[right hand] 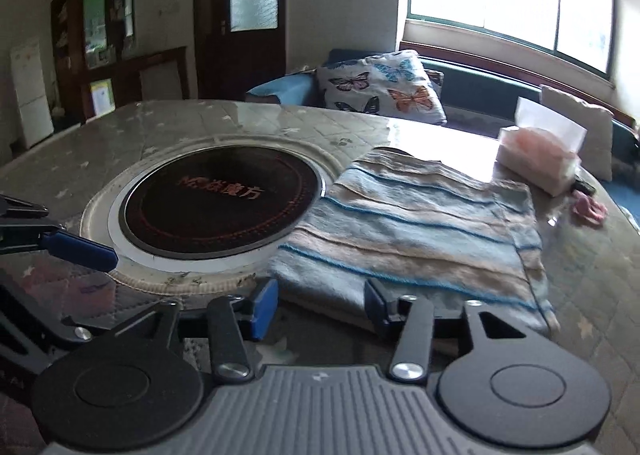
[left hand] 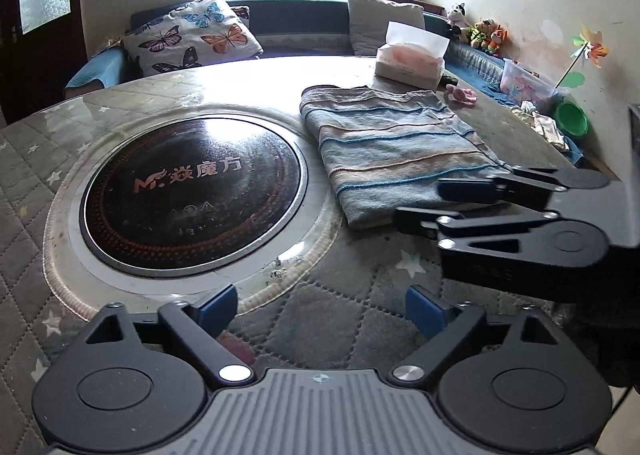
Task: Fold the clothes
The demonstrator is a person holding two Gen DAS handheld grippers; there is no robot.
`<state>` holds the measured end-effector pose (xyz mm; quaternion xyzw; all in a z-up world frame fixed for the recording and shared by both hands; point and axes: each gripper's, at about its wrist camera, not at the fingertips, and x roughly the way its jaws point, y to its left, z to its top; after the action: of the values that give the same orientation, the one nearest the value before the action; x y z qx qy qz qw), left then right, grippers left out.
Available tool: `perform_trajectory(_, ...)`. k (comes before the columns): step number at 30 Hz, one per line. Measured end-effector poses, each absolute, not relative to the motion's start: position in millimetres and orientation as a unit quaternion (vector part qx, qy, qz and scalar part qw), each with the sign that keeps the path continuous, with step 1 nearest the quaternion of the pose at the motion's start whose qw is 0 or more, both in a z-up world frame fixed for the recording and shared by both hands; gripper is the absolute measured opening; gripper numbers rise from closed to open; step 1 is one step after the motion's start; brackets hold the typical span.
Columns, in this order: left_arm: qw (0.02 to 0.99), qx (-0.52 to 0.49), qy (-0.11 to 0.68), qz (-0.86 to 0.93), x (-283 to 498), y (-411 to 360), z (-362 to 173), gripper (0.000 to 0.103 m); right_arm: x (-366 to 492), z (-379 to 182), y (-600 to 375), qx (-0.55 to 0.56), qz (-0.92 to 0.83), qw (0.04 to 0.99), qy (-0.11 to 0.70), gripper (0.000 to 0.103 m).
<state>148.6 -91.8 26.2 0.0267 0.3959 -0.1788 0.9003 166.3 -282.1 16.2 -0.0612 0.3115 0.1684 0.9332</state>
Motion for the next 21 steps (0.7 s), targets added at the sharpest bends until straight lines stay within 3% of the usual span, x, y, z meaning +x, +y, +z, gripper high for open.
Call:
perform_trajectory(4, 0.903, 0.028, 0.389, -0.179, 142.9, -93.9, 24.4, 0.102, 145.9, 17.2, -296.8, -0.037, 0.148, 0.938, 0.311, 0.071)
perform_trajectory(7, 0.903, 0.034, 0.389, -0.178, 137.4, -96.3, 22.5, 0.103, 133.5, 17.2, -305.0, -0.029, 0.134, 0.940, 0.312, 0.074)
perform_trajectory(9, 0.903, 0.036, 0.389, -0.179, 133.7, -97.2, 22.1, 0.103, 125.2, 17.1, -310.2, -0.025, 0.122, 0.942, 0.313, 0.085)
perform_trajectory(12, 0.905, 0.038, 0.385, -0.180, 128.1, -97.7, 22.3, 0.103, 113.6, 17.1, -316.5, -0.018, 0.107, 0.944, 0.313, 0.087)
perform_trajectory(17, 0.906, 0.037, 0.382, -0.177, 119.7, -95.8, 21.5, 0.103, 96.5, 18.1, -319.5, -0.007, 0.081, 0.948, 0.309, 0.102)
perform_trajectory(21, 0.906, 0.038, 0.384, -0.174, 112.9, -94.2, 18.4, 0.103, 85.6, 16.7, -318.1, -0.007, 0.065, 0.949, 0.308, 0.103)
